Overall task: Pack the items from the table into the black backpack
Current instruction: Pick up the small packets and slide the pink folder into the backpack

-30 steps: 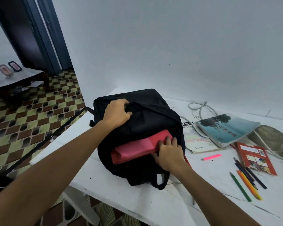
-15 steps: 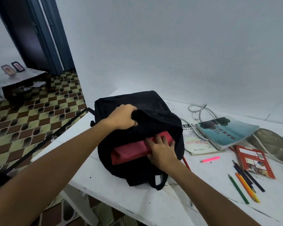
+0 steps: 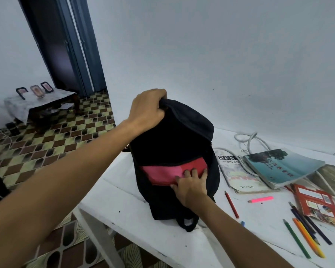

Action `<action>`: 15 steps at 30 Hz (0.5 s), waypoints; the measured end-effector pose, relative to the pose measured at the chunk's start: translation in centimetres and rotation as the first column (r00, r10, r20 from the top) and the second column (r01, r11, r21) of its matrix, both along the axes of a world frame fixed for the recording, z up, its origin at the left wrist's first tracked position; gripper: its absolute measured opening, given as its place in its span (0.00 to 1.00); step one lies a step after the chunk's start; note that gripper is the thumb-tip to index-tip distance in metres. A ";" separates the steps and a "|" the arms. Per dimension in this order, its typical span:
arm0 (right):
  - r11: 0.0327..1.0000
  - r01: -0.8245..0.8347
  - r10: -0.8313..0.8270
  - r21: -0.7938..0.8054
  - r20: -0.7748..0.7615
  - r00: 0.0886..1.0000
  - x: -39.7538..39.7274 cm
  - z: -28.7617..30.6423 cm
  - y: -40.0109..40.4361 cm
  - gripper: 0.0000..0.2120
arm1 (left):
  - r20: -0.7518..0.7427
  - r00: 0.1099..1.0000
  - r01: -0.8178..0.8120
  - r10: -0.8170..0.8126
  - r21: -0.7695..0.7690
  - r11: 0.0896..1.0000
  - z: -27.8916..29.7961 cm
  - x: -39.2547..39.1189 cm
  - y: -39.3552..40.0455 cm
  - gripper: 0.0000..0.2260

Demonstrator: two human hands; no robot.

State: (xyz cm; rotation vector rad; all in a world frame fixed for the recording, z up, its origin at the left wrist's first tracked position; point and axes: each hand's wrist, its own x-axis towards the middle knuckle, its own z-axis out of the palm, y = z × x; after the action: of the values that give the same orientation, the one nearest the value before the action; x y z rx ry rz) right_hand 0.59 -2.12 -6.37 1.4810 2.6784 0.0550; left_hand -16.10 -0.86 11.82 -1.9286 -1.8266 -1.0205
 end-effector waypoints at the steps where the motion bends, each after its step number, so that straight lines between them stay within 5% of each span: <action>1: 1.000 0.006 -0.006 -0.001 0.002 1.000 -0.1 0.0 0.0 0.23 | 0.010 1.000 -0.004 0.004 0.024 1.000 -0.2 -0.1 -0.1 0.08; 7: 0.999 0.030 -0.031 -0.025 -0.036 0.999 -1.0 -0.4 1.1 0.24 | 0.017 1.000 -0.027 0.025 0.083 0.996 -1.7 -0.6 0.0 0.09; 15: 0.983 -0.055 0.007 -0.176 -0.266 0.964 0.3 -0.4 1.9 0.20 | -0.027 0.998 -0.061 0.062 0.024 0.998 -4.5 -1.8 0.5 0.09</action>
State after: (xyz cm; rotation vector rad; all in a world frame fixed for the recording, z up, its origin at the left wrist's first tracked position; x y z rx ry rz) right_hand 0.90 -0.20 -6.74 1.4829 2.8155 -0.4039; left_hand -17.90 -0.39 7.33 -1.8518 -1.8385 -0.9859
